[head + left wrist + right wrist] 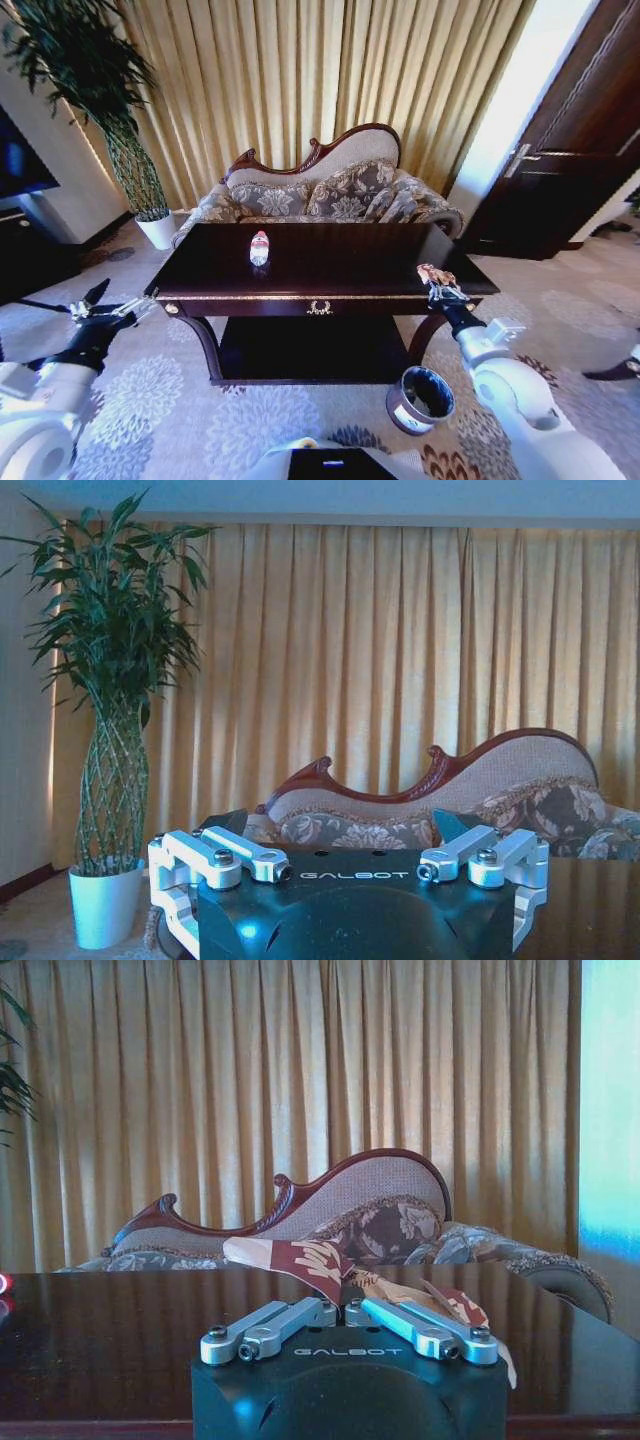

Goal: Move to the front of the table and place the trash on the table into the trash bin.

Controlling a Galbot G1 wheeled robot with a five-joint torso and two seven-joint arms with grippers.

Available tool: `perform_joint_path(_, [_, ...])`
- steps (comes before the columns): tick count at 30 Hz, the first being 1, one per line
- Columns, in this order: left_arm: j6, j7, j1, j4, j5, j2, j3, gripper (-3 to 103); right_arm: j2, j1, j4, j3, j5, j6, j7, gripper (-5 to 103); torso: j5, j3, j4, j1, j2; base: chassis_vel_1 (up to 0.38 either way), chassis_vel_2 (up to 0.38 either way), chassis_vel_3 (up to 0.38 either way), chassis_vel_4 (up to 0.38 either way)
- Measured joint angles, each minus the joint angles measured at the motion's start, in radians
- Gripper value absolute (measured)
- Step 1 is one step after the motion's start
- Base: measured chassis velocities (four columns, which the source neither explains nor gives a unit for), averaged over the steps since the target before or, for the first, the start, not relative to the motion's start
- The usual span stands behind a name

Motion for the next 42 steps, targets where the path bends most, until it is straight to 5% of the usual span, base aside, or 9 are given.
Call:
perform_joint_path(22, [-0.010,0.012,0.004,0.005,0.003,-0.030,0.002,100,0.001,-0.060,-0.022,0.028,0.049,-0.024,-0.015,0,-0.0001,0.000,0.0001,0.000,0.000,0.000,0.000,0.000,0.000])
perform_joint_path(42, [-0.034,0.032,0.006,0.000,0.003,-0.061,0.008,100,0.094,0.280,-1.011,-0.109,-0.167,-0.027,-0.049,0,0.0002,0.000,0.0003,0.000,0.000,0.000,0.000,0.000,0.000])
